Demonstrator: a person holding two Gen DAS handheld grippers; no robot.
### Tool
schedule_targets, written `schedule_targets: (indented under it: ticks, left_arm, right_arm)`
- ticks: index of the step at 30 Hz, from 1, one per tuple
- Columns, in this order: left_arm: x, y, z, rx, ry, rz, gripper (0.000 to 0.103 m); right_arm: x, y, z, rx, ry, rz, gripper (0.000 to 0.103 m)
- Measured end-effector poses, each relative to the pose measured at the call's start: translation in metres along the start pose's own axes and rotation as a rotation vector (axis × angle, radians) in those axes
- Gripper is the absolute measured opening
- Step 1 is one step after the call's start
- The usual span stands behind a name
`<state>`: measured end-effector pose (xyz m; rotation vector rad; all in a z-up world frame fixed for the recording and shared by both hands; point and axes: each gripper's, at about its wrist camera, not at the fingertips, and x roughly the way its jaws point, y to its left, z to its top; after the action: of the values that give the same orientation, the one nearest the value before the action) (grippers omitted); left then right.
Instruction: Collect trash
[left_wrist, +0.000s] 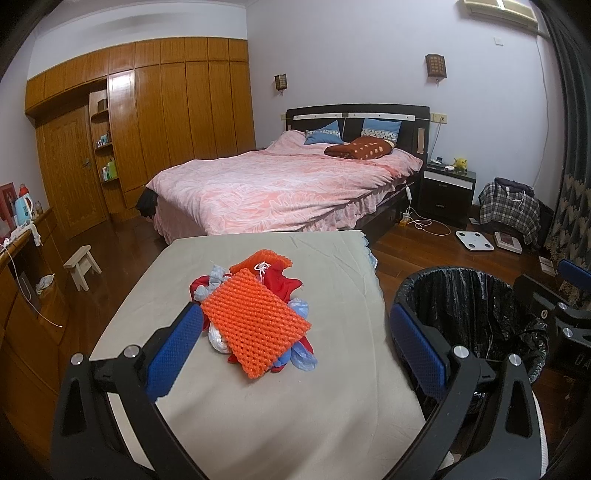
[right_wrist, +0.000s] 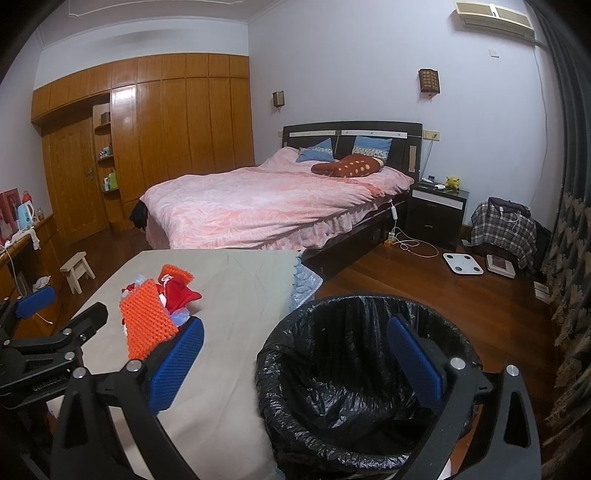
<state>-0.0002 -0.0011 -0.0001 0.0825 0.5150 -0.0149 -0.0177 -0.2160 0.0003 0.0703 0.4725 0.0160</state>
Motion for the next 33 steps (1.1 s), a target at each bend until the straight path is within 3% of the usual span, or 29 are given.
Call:
schedule_targets:
  ticks: [33]
  left_arm:
    - [0.0003, -0.0001, 0.0001, 0.001, 0.004, 0.0, 0.098]
  right_arm:
    - [0.0002, 0.0019, -0.0017, -0.004, -0.001, 0.003, 0.097]
